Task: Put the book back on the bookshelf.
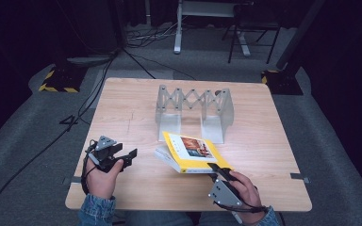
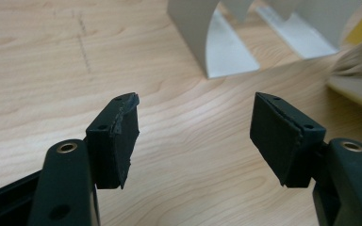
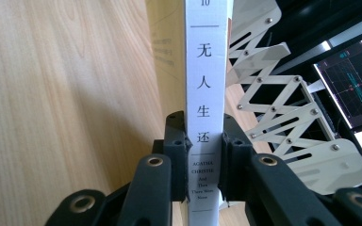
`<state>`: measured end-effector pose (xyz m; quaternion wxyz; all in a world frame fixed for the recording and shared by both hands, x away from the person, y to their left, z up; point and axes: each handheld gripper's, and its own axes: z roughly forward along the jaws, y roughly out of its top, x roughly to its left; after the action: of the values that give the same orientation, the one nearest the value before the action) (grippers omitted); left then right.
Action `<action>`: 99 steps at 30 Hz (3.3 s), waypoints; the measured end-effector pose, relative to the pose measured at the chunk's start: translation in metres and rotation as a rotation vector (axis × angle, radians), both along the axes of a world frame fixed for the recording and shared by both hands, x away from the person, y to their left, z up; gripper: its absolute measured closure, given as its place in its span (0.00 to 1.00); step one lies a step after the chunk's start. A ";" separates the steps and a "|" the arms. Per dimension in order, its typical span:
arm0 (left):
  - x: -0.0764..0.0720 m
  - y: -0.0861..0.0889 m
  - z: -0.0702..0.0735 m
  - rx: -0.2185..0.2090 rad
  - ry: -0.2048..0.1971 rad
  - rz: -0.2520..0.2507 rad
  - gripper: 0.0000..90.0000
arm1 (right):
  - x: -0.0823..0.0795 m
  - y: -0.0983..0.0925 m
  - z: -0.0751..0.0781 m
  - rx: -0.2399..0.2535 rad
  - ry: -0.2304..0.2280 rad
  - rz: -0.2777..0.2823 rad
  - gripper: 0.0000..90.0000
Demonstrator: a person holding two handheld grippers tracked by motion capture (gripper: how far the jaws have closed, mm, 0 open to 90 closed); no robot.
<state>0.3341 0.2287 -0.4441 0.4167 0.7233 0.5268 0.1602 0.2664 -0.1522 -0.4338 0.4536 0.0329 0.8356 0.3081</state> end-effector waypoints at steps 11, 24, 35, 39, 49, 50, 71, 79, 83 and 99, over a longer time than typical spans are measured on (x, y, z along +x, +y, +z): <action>0.006 0.010 -0.030 0.117 0.075 0.024 0.36 | 0.001 -0.005 0.012 0.023 -0.021 -0.004 0.85; 0.009 0.023 -0.052 0.214 0.129 0.044 0.35 | 0.016 -0.021 0.039 0.181 0.031 -0.028 0.85; 0.013 0.026 -0.061 0.214 0.044 0.023 0.29 | 0.032 -0.031 0.056 0.260 0.021 -0.087 0.85; 0.015 0.026 -0.061 0.218 0.042 0.019 0.27 | 0.040 -0.033 0.061 0.311 0.038 -0.118 0.85; 0.016 0.025 -0.061 0.216 0.044 0.023 0.27 | 0.060 -0.038 0.073 0.463 0.069 -0.185 0.85; 0.016 0.025 -0.061 0.216 0.045 0.023 0.27 | 0.062 -0.038 0.074 0.473 0.070 -0.191 0.85; 0.015 0.025 -0.061 0.217 0.044 0.023 0.27 | 0.107 -0.040 0.081 0.673 0.072 -0.341 0.85; 0.016 0.024 -0.061 0.215 0.044 0.022 0.26 | 0.124 -0.031 0.075 0.695 0.066 -0.388 0.85; 0.015 0.024 -0.061 0.215 0.042 0.023 0.26 | 0.133 -0.029 0.070 0.705 0.071 -0.405 0.85; 0.013 0.024 -0.061 0.216 0.042 0.016 0.26 | 0.154 -0.027 0.047 0.768 0.119 -0.455 0.85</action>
<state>0.3466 0.2526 -0.5051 0.3240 0.7628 0.5210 0.2041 0.4202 -0.1794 -0.3872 0.4159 0.3993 0.6567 0.4861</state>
